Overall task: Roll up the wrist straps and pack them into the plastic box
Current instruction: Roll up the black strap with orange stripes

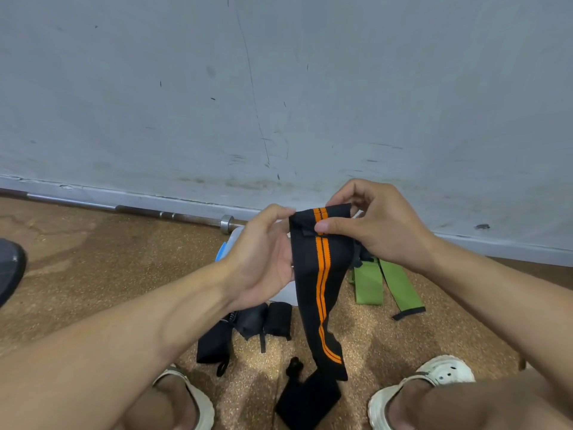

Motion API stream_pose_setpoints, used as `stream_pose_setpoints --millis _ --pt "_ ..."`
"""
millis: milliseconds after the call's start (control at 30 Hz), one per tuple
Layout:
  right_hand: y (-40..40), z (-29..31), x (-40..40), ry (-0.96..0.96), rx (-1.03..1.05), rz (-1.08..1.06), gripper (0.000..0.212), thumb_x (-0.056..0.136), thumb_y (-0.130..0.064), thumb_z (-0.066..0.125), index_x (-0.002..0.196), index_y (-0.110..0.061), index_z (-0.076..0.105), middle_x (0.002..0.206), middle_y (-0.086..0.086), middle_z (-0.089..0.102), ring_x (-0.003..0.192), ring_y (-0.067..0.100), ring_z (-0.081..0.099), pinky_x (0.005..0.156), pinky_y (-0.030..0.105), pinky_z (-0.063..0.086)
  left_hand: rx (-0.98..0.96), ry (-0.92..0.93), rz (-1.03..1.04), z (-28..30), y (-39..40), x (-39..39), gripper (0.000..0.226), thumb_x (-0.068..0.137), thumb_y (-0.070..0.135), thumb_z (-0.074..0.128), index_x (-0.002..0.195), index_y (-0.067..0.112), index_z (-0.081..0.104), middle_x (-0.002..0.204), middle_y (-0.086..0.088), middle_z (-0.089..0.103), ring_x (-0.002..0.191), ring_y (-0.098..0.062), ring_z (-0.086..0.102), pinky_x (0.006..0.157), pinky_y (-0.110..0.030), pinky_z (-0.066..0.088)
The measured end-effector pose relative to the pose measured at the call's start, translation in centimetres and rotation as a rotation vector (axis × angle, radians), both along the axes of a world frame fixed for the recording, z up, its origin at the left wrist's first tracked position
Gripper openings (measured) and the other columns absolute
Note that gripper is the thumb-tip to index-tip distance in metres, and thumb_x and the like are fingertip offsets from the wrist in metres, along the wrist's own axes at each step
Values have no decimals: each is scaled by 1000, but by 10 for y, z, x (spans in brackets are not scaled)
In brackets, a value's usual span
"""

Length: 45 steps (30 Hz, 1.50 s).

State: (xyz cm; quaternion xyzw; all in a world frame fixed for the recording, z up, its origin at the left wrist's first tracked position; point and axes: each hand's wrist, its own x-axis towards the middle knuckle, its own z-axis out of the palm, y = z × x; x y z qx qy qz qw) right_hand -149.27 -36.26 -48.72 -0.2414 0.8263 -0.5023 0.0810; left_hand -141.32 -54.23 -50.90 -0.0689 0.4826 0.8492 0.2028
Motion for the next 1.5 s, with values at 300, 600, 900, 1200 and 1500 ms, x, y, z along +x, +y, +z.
stream_pose_setpoints --millis 300,600,900,1200,1500 --pt "-1 -20 1 536 -9 16 27 78 -28 89 88 -19 66 85 -13 65 79 9 62 68 27 50 -223 1 55 1 4 -5 49 105 48 45 133 14 65 126 -13 72 122 -29 66 111 -56 45" --pt "-1 -17 -5 -10 -99 110 39 79 -30 85 114 -27 69 113 -6 71 99 15 71 89 35 60 -334 136 291 5 -8 -9 37 102 9 57 137 20 53 109 -17 75 88 -24 72 77 -37 61" --pt "-1 -10 -6 -56 -136 23 26 72 -13 90 92 -10 74 61 -8 67 53 6 63 54 15 51 -304 103 249 -2 -1 -4 37 101 20 61 137 17 52 103 -8 78 90 -19 75 69 -30 59" --pt "2 -20 -6 282 -97 72 21 76 -12 89 89 -21 77 94 -4 71 87 17 67 70 13 46 -333 64 206 -1 3 -6 44 99 41 61 131 11 61 121 -17 71 105 -26 71 88 -44 60" --pt "7 -12 -7 -258 -122 139 53 78 -19 83 129 -22 68 113 4 74 93 29 77 83 26 60 -469 207 309 -3 -1 -6 28 96 16 68 123 11 65 109 -9 77 102 -25 74 90 -38 61"
